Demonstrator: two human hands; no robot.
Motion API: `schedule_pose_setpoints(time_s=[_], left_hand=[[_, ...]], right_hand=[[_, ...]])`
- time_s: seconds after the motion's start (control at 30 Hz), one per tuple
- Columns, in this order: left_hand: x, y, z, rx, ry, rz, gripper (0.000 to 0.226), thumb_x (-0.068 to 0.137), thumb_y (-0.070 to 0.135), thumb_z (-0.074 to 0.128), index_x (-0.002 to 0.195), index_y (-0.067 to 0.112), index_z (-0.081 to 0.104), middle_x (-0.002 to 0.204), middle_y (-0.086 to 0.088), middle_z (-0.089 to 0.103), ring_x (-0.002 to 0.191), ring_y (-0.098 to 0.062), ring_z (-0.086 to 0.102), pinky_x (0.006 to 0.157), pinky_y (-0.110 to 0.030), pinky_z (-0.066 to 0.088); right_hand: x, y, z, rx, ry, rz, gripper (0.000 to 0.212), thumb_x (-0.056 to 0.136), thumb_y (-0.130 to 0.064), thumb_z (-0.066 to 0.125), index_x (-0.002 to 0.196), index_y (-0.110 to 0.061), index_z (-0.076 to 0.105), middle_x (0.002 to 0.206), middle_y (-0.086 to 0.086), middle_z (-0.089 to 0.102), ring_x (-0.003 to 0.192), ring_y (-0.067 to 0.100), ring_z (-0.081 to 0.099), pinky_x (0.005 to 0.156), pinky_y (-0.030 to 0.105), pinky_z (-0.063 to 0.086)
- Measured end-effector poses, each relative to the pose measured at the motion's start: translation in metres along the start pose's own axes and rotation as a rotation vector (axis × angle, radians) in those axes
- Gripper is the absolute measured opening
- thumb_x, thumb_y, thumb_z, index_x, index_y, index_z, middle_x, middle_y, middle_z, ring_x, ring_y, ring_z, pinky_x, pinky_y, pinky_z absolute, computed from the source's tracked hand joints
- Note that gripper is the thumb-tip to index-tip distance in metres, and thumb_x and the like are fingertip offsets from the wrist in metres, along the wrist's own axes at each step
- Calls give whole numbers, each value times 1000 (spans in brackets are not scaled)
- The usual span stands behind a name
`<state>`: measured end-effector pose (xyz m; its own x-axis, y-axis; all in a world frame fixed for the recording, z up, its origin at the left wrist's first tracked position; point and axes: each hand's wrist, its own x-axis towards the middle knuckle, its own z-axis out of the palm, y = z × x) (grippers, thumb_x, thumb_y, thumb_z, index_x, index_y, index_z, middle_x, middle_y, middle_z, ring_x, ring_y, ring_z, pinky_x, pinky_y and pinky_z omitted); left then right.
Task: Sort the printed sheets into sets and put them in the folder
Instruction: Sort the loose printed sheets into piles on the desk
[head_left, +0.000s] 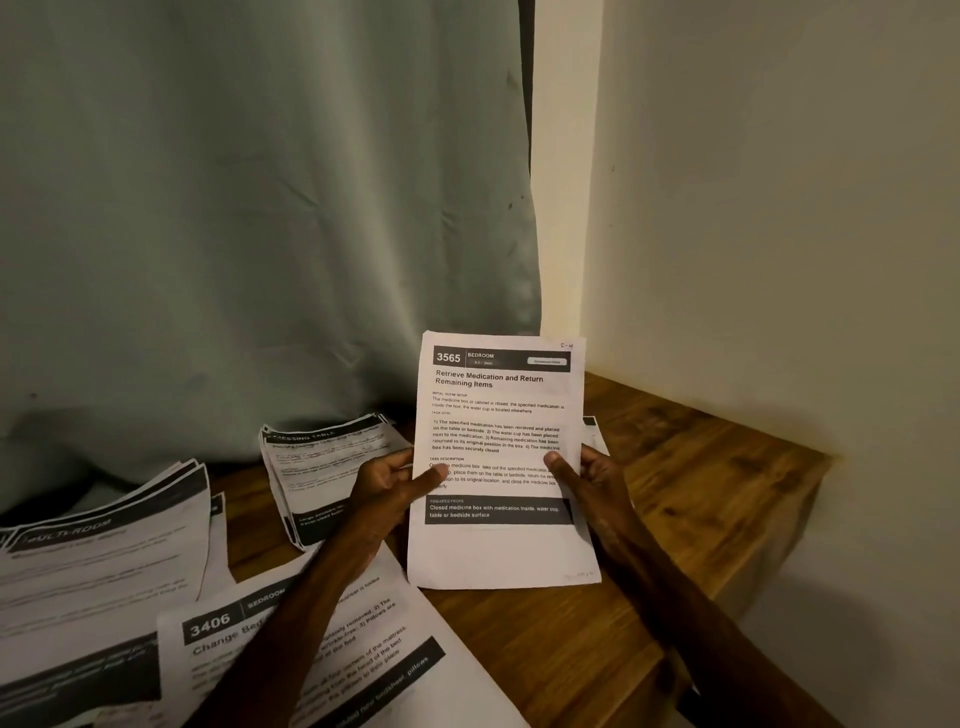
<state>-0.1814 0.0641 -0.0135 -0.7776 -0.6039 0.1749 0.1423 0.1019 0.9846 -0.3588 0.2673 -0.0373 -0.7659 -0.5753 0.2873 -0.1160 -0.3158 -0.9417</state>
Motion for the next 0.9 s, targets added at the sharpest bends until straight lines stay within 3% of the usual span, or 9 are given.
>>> schedule_pose_setpoints(time_s=[0.2, 0.4, 0.5, 0.63, 0.77, 0.9], left_hand=[[-5, 28, 2, 113, 52, 149, 23, 87, 14, 78, 109, 15, 72, 95, 7, 79, 87, -18, 77, 69, -28, 63], [-6, 71, -32, 227, 106, 179, 6, 93, 17, 73, 99, 15, 74, 94, 1, 78, 78, -14, 77, 64, -24, 60], [-7, 92, -60, 227, 287, 166, 7, 94, 18, 71, 98, 16, 76, 91, 0, 78, 76, -15, 77, 65, -25, 61], [-17, 118, -101, 194, 478, 239, 8, 93, 16, 68, 97, 17, 75, 96, -3, 79, 78, -17, 74, 70, -28, 61], [-29, 131, -122, 193, 446, 272, 12, 95, 17, 67, 102, 13, 76, 95, 2, 79, 77, -14, 71, 72, -26, 59], [-31, 128, -115, 240, 317, 214, 18, 98, 16, 64, 110, 9, 74, 99, 0, 79, 79, -15, 71, 70, -24, 59]], right_hand=[[-5, -8, 16, 62, 47, 10, 31, 99, -15, 64, 128, -2, 64, 120, 14, 73, 106, 37, 72, 89, 51, 60], [-10, -22, 61, 128, 85, 125, 23, 97, -14, 67, 119, -6, 70, 109, 10, 77, 90, 27, 77, 67, 32, 62], [-16, -35, 80, -36, 9, 204, 25, 97, -20, 69, 120, -9, 71, 110, 6, 77, 85, 21, 76, 67, 28, 61], [-30, -57, 90, -501, -204, 303, 26, 95, -40, 69, 113, -21, 68, 103, -7, 72, 87, 17, 71, 67, 24, 54], [-55, -64, 90, -759, -354, 326, 24, 92, -49, 69, 99, -26, 69, 96, -12, 73, 80, 12, 72, 60, 19, 51], [-78, -54, 98, -725, -468, 437, 16, 91, -37, 74, 99, -24, 72, 89, -9, 78, 75, 9, 76, 58, 20, 56]])
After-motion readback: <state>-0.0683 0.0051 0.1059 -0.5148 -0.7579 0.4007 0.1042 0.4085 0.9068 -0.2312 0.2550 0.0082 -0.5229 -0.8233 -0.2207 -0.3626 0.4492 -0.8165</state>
